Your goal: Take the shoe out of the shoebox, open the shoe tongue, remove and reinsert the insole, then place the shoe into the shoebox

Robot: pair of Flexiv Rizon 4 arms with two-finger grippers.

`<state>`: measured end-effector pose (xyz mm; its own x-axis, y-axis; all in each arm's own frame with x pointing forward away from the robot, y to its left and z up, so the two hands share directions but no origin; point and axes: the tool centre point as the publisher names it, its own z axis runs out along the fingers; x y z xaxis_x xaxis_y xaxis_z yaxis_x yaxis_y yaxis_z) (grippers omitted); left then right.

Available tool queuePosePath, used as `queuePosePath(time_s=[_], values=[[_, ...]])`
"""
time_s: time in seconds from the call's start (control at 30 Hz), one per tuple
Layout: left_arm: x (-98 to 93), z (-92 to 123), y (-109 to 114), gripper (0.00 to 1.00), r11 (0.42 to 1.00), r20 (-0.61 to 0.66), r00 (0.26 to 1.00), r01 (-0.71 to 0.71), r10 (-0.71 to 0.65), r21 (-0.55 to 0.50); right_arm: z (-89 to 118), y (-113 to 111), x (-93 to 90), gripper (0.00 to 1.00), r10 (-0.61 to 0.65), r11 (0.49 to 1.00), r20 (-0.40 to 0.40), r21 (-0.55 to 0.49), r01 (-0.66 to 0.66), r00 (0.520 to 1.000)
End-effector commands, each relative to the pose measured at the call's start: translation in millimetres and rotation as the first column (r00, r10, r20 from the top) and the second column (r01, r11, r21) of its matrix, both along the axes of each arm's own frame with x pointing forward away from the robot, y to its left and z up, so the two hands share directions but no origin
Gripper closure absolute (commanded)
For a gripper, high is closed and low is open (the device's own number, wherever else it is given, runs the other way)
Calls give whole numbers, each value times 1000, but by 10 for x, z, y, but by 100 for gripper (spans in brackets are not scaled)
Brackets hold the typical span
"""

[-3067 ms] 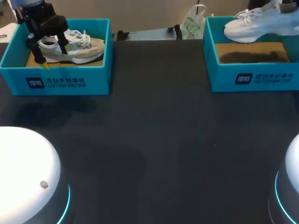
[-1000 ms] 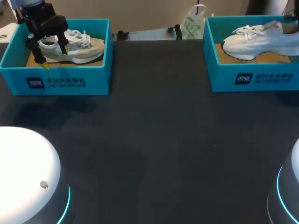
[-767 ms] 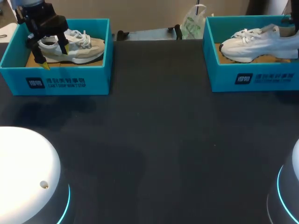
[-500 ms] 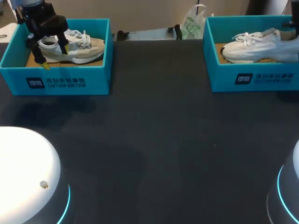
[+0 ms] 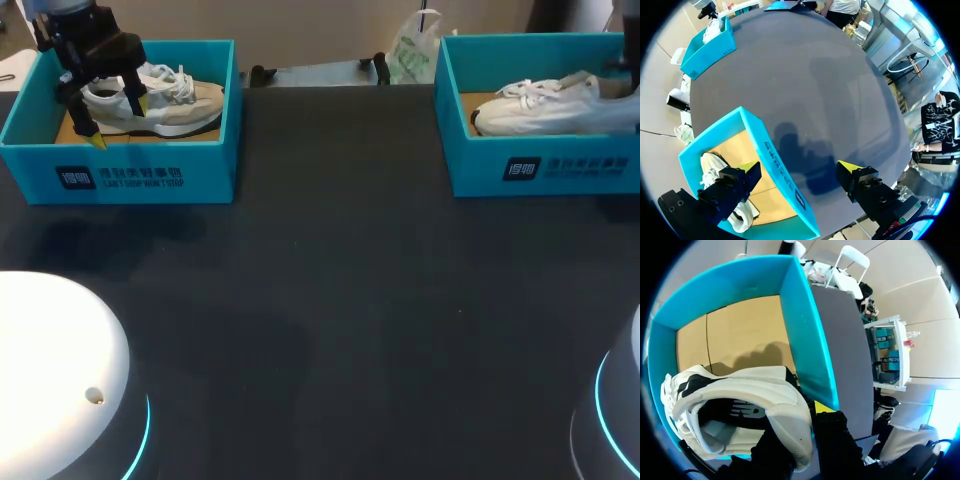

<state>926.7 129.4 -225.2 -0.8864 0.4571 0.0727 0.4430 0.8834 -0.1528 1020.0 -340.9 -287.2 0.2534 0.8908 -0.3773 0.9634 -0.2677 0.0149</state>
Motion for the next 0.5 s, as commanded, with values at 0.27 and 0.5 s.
queuePosePath(time_s=[0.27, 0.5], values=[[-1, -2, 6, 0, 1000, 0, 1000, 1, -1, 1, -164, -2, -90, 100, 22, 999, -6, 27, -22, 1000], [-1, -2, 6, 0, 1000, 0, 1000, 1, -1, 1, -335, 2, -141, 100, 24, 999, -17, 49, -24, 1000]])
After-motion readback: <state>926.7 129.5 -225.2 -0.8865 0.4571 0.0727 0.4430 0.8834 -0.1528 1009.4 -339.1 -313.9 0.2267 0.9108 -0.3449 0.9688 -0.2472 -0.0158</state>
